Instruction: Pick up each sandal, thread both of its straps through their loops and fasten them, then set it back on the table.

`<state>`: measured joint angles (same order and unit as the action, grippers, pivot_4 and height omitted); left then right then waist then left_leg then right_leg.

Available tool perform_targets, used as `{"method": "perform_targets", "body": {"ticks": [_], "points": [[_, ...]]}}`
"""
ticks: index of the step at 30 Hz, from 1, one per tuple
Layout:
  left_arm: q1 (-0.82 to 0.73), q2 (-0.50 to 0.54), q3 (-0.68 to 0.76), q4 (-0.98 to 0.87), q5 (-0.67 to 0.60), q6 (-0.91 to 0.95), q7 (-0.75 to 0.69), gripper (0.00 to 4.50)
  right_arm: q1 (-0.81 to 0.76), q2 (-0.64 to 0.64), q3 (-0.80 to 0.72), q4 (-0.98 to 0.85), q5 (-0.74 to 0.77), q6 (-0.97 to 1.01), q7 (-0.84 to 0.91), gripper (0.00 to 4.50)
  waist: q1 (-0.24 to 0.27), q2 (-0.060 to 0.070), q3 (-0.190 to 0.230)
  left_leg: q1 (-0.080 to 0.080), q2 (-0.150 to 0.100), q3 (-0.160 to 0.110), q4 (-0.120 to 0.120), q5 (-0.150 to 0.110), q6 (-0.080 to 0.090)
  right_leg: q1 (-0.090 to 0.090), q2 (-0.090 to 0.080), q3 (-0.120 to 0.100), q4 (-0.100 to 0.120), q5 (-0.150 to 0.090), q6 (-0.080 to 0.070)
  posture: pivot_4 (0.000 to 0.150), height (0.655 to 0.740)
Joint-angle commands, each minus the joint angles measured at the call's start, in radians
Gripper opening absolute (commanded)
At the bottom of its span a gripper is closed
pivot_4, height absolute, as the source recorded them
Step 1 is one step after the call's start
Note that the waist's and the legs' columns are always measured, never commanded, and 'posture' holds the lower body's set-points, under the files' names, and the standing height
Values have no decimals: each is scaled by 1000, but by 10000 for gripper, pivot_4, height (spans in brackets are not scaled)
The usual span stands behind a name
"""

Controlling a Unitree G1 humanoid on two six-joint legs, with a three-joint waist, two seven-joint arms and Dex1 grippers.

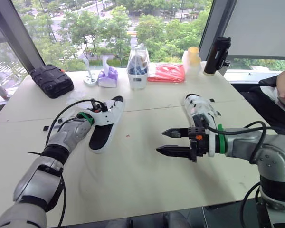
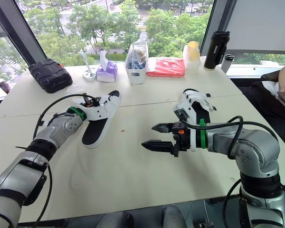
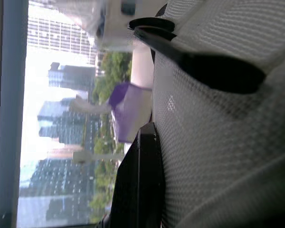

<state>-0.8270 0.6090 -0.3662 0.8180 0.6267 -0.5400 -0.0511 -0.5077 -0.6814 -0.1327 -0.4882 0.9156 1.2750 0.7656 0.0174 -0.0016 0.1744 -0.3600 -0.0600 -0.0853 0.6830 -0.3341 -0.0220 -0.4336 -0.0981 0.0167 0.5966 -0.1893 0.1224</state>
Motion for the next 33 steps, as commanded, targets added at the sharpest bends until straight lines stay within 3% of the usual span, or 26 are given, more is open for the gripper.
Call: {"method": "perform_targets", "body": {"ticks": [1, 6, 11, 16, 22, 25, 28, 32, 33], "points": [[-44, 39, -6, -67, -140, -329, -126, 352, -15, -49, -5, 32, -18, -60, 36, 45000, -2, -1, 1, -1, 0, 0, 0, 0, 0, -1, 0, 0, -1, 0, 0, 1500, 7400], [-184, 104, -133, -41, -108, -813, -229, 352, -15, -155, -2, 120, -62, -141, 117, 45000, -4, -4, 2, -17, -1, 3, 2, 4, -7, -18, -1, 1, -1, 1, 0, 1500, 7400], [-245, 81, -185, -7, 34, -1027, -253, 352, -10, -208, -4, 155, -87, -188, 159, 45000, -9, -4, 2, -15, -1, 5, 1, 2, -4, -16, -1, 2, -1, 1, 1, 1500, 7400], [-234, 48, -147, -18, 191, -1071, -208, 352, -1, -218, -10, 147, -85, -199, 157, 45000, -6, -4, 2, -15, -1, 6, 2, 0, 0, -15, 0, 2, 0, 2, 1, 1500, 7400], [-107, 37, -127, -144, 358, -961, -122, 352, 6, -209, -14, 125, -78, -195, 133, 45000, -4, -4, 2, -14, -1, 5, 2, 0, 0, -14, 0, 2, 0, 2, 1, 1500, 7400], [-61, 49, -121, -174, 342, -932, -103, 10300, 13, -207, -13, 118, -76, -196, 127, 45000, 2, -4, 2, -12, -1, 4, 3, 0, 1, -10, 0, 2, -1, 2, 1, 1500, 7400], [-40, 63, -126, -173, 268, -924, -118, 25276, 17, -207, -10, 116, -77, -198, 124, 45000, 1, -4, 2, -12, -1, 3, 4, 0, 2, -10, 0, 2, -1, 2, 3, 1500, 7400], [-37, 140, -277, -130, -19, -984, -175, 44706, 14, -204, 1, 113, -79, -199, 124, 45000, -7, -4, 2, -12, -1, 3, 4, 0, 1, -10, 0, 1, 0, 2, 3, 1500, 7400], [-33, 173, -333, -138, -109, -980, -195, 44706, 12, -205, 3, 114, -80, -200, 126, 45000, -11, -4, 2, -12, 0, 3, 4, 0, 1, -11, 0, 1, 0, 2, 3, 1500, 7400]]}}
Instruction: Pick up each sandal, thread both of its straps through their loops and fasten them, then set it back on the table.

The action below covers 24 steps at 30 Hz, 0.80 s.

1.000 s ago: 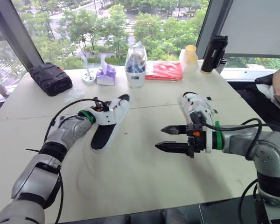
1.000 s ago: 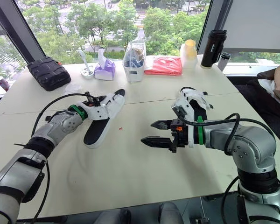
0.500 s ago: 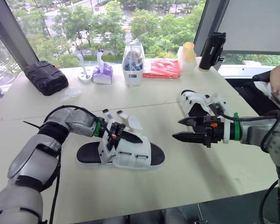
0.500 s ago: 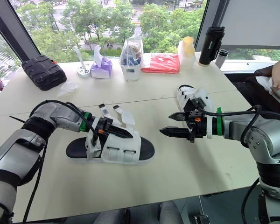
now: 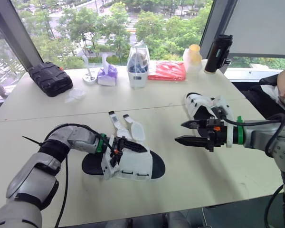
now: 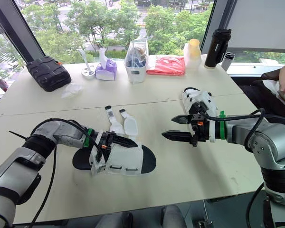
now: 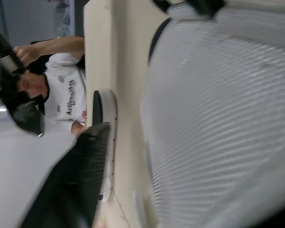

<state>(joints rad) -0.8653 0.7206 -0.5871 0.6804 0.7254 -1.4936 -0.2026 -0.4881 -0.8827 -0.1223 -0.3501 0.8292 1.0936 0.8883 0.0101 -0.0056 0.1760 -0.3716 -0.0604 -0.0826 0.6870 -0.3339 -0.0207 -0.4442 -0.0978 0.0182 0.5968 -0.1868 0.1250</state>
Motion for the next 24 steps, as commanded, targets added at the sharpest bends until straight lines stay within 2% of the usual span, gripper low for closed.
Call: {"method": "perform_targets", "body": {"ticks": [1, 6, 10, 17, 20, 24], "points": [[11, 89, -147, -16, -285, -12, -61, 44706, -11, -4, -5, -21, 6, -19, 5, 45000, -6, 0, 0, 0, 1, 0, 0, 0, 0, 0, 0, 0, 0, 0, 0, 1500, 7400], [43, 231, -283, -139, -671, 161, -277, 44706, -11, -8, 3, -17, 2, -24, 15, 45000, -6, 0, 0, 0, 1, -2, -1, 0, 0, -1, 0, 1, 0, 0, 0, 1500, 7400], [77, 317, -251, -192, -873, 293, -469, 44706, -4, -5, 19, -29, 3, -31, 22, 45000, -6, 0, 0, 0, 1, -1, 0, 0, 0, 0, 0, 0, 0, 0, 0, 1500, 7400], [203, 388, -96, -258, -1027, 453, -713, 44706, 27, -11, 84, -57, -45, -86, 45, 45000, -18, 0, 0, 0, 1, 0, 0, 0, 0, 0, 1, 0, 0, 0, 0, 1500, 7400], [289, 440, -20, -340, -1119, 658, -809, 44706, 52, -31, 152, -67, -127, -149, 57, 45000, -26, 0, 0, 0, 1, 0, 0, 0, 0, 0, 1, 0, 0, 0, 0, 1500, 7400], [432, 513, 114, -497, -1274, 988, -867, 44706, 61, -21, 202, -76, -179, -202, 69, 45000, -31, 1, 0, 0, 3, 0, -1, 0, 1, 0, 2, 0, 1, 0, 0, 1500, 7400]]}}
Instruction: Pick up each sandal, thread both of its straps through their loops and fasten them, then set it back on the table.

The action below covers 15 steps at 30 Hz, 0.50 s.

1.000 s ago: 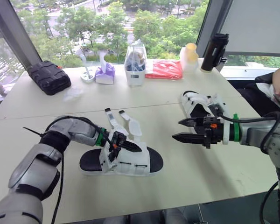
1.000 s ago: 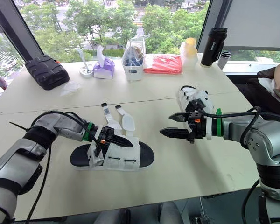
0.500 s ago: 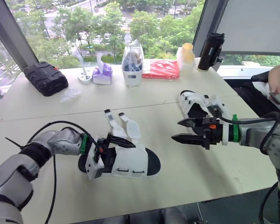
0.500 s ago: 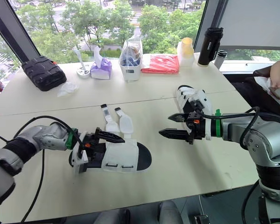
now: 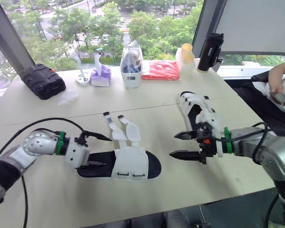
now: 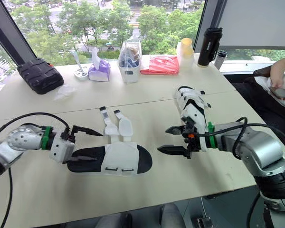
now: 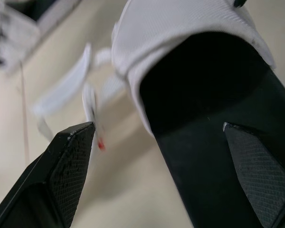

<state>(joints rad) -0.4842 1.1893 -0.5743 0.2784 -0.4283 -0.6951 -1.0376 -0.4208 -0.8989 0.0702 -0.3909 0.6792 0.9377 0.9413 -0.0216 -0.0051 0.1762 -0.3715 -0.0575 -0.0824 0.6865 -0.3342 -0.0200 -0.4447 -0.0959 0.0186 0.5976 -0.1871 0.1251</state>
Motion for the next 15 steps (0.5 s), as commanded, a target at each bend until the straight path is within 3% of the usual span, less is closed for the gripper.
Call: {"method": "perform_targets", "body": {"ticks": [1, 3, 6, 9, 13, 15], "points": [[86, 55, 141, -130, -161, 262, -39, 44706, -6, -2, 20, -37, -41, -60, 18, 45000, 1, 0, 0, 0, 0, 0, 0, 0, 0, 0, 0, 0, 0, 0, 0, 1500, 7400], [144, 68, 218, -190, -226, 399, -46, 44706, -5, 6, 36, -36, -60, -76, 19, 45000, 2, 0, 0, 1, 0, 0, 0, 0, 0, 0, 0, 0, 0, 0, 0, 1500, 7400], [219, 87, 343, -271, -373, 640, -48, 36146, -11, 22, 77, -26, -119, -138, 19, 45000, 5, 0, 0, 1, 1, 0, 0, 0, 0, 0, 0, 0, 0, 0, 0, 1500, 7400], [252, 55, 468, -349, -504, 847, -6, 21321, -14, 29, 107, -20, -150, -170, 39, 45000, 7, 0, 0, 1, 0, -1, 0, 0, 0, 0, 0, 0, 0, 0, 0, 1500, 7400], [263, -3, 569, -409, -533, 996, 31, 921, -21, 40, 126, -10, -178, -196, 49, 45000, 6, 0, 0, 1, 0, 0, 0, 0, 0, 1, 1, 0, 0, 0, 0, 1500, 7400], [265, -34, 604, -441, -536, 1055, 62, 305, -29, 52, 133, -4, -189, -207, 50, 45000, 6, 0, 0, 1, 0, 0, 0, 0, 0, 1, 1, 0, 0, 0, 0, 1500, 7400]]}}
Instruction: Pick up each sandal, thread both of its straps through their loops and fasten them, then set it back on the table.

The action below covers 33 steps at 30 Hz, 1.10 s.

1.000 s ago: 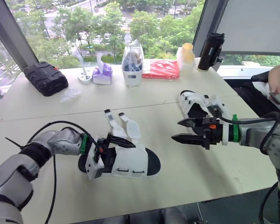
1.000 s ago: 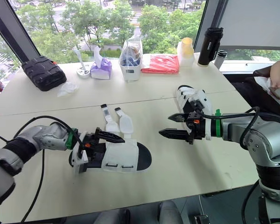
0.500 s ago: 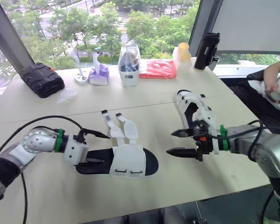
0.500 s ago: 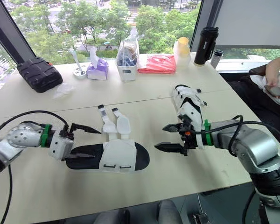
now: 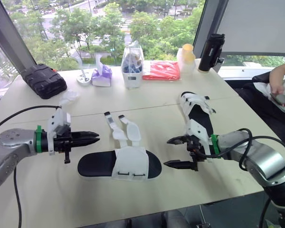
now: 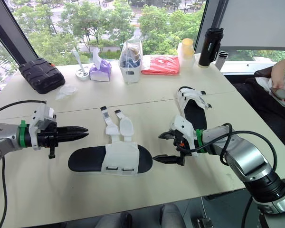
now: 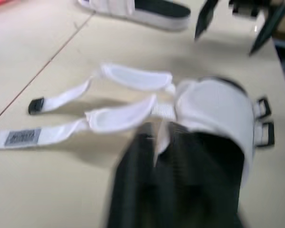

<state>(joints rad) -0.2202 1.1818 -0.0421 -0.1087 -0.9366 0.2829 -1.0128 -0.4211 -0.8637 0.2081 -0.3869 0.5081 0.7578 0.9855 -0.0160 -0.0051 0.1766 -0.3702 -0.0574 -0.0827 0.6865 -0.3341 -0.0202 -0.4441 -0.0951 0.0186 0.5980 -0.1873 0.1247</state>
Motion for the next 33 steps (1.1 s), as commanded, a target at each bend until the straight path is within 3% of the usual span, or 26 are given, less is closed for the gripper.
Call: {"method": "perform_targets", "body": {"ticks": [1, 4, 13, 22, 33], "points": [[2, -44, 86, -66, -16, 94, 49, 305, -31, 24, -1, -8, -24, -35, 6, 45000, -1, 0, 0, 0, 0, 0, 0, 0, 0, 0, 0, 0, 0, 0, 0, 1500, 7400], [10, -84, 120, -90, 4, 145, 67, 305, -29, 37, 13, -14, -42, -61, 20, 45000, 0, 0, 0, 0, 0, 0, 0, 0, 0, 0, 0, 0, 0, 0, 0, 1500, 7400], [0, -189, 214, -93, 41, 274, 172, 0, -22, 73, 71, -6, -110, -145, 61, 1342, 2, 0, 0, 0, 0, -1, 0, 0, -1, 0, 0, 1, 0, 0, 0, 1500, 7400], [17, -292, 237, -87, 49, 406, 247, 0, 56, 134, 175, 82, -240, -289, 61, 269, 3, 0, 0, 1, 0, -2, 0, 1, -2, 0, 0, 1, 0, 0, 0, 1500, 7400], [-3, -416, 210, -40, 134, 453, 270, 0, 7, 276, 238, 233, -352, -455, 73, 269, 2, -1, -1, 10, 0, -2, -2, 1, -3, 6, 0, 2, 0, 1, -2, 1500, 7400]]}}
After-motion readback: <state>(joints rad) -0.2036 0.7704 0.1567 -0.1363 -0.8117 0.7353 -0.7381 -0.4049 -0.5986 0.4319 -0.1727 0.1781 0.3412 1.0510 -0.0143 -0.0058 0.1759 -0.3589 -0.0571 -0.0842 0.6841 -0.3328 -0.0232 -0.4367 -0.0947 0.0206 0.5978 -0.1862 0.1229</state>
